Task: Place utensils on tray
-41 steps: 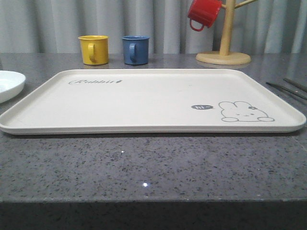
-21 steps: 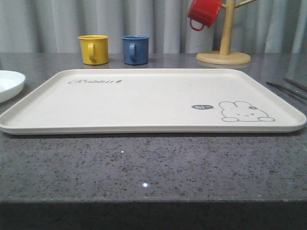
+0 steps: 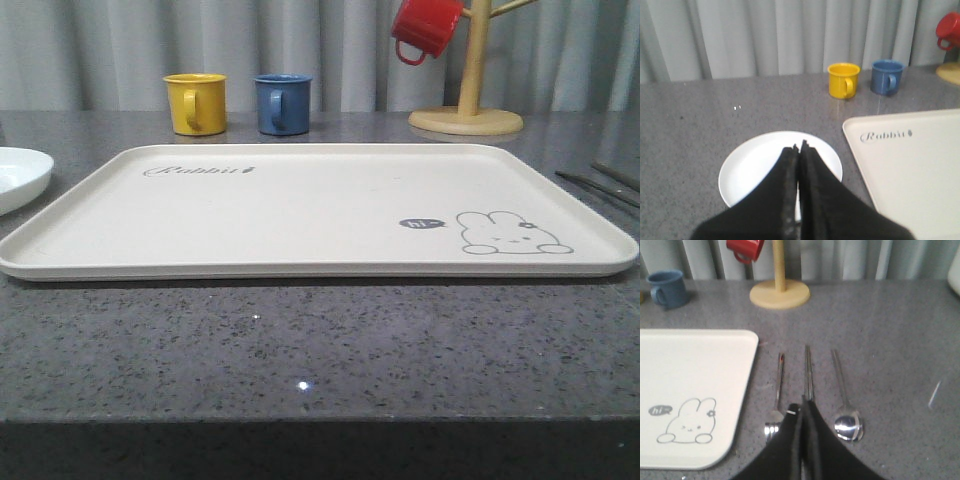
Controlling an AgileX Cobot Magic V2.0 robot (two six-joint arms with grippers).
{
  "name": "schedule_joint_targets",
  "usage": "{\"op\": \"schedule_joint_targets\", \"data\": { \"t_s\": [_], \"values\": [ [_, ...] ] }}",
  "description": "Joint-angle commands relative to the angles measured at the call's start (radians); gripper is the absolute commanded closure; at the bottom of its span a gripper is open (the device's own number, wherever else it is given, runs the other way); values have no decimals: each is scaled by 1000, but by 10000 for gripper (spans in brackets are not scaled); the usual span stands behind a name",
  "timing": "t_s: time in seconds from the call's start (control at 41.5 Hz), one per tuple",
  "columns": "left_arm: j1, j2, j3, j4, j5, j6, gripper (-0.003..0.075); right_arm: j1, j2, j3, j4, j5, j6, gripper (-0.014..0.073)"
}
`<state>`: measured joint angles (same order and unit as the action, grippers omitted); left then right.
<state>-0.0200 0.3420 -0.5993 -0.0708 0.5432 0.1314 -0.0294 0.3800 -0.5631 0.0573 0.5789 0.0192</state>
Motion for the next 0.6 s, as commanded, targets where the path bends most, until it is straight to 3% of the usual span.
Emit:
{"op": "schedule_joint_targets", "data": {
  "t_s": [0.0,0.41,0.506,0.579],
  "values": [
    [1,56,-36,-1,-36,-8,738,-4,65,-27,2,-50,-4,662],
    [1,134,-33,-3,-27,-8,738,-4,160,-25,3,-36,-4,655],
    [1,134,-33,-3,-25,-8,722,-4,165,-25,2,-37,-4,566],
    [1,134,-33,-3,-20,-8,630,-4,172,-25,2,-37,-5,442]
  ]
}}
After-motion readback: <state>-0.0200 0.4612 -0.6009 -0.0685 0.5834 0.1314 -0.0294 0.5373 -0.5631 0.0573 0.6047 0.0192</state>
